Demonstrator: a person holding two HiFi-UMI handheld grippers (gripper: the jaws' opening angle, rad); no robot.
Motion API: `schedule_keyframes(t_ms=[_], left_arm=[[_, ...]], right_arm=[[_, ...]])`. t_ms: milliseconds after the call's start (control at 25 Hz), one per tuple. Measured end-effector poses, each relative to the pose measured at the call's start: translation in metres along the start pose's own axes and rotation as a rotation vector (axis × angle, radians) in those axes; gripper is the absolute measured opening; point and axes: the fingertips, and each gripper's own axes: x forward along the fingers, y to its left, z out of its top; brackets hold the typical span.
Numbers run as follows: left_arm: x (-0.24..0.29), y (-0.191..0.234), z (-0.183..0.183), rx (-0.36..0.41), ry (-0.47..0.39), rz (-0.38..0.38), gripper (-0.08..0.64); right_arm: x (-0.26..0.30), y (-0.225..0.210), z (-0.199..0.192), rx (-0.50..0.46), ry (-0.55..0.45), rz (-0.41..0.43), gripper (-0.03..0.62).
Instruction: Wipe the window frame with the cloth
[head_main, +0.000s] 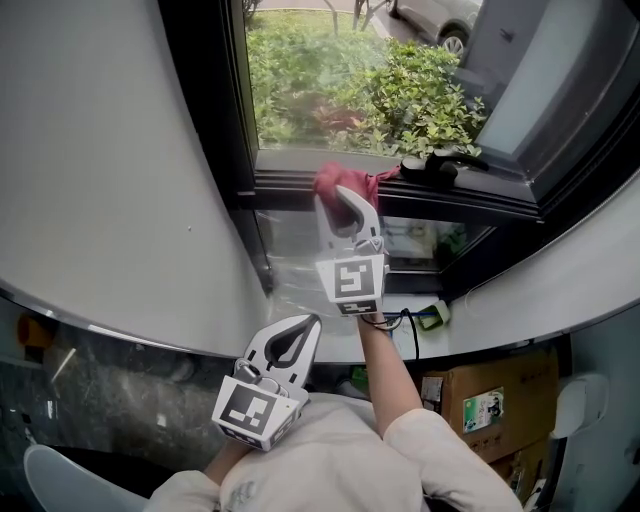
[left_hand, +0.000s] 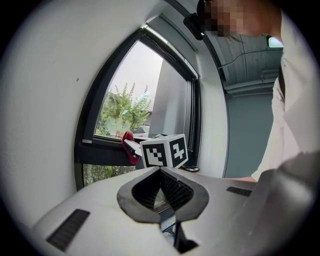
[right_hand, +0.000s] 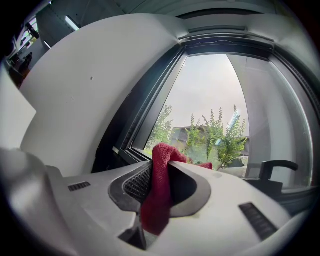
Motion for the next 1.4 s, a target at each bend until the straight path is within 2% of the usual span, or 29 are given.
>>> schedule_keyframes(t_ms=[600,880,1240,1400], left_arm=[[0.009,-0.013,0.001,0.0,0.003,-0.047,0.008],[0.009,-0.008,0.001,0.003,0.03,-0.014,0.008],[0.009,-0.013,0.0,-0.001,0.001,-0.05,0.008],[0.01,-0.013,-0.001,0.0,0.014,-0.048,0.008]], right_arm=[[-0.018,-0.036,-0.012,0.028,0.023,-0.077,0.087],[-0.026,-0.051,-0.017,0.053,0.026,-0.109,0.087],[-0.028,-0.058,-0.019,0.075,0.03,-0.14,0.089],[-0.028,-0.059,-0.018,0.091,0.027,-0.157,0.091]])
